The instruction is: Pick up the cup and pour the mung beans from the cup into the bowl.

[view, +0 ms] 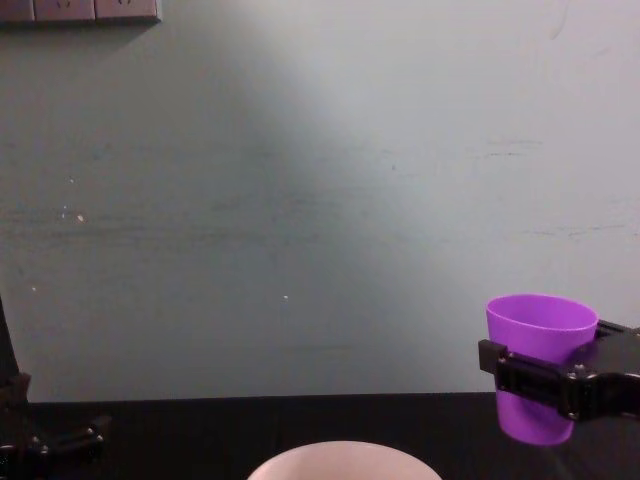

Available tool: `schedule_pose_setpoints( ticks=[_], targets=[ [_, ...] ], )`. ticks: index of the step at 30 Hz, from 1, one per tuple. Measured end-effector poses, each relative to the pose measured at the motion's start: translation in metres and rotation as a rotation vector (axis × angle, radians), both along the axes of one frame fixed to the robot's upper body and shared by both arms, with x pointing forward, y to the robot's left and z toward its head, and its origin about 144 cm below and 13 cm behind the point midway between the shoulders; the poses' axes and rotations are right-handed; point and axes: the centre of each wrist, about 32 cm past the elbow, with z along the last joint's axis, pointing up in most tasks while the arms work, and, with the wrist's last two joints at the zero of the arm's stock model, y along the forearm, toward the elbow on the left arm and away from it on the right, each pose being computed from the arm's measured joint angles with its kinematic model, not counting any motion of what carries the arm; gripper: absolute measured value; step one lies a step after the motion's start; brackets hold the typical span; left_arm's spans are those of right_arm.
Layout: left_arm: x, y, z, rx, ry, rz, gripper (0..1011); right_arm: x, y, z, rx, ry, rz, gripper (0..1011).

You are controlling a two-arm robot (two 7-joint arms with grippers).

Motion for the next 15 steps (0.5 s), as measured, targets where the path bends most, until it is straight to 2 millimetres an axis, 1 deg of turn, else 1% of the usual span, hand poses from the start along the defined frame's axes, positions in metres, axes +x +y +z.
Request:
schedule_pose_setpoints(
  ticks=[15],
  targets=[
    [0.0, 0.0, 0.0, 0.0, 0.0, 0.0, 1000, 0.0, 0.0, 0.0, 0.0, 0.0, 0.0, 731]
  ],
)
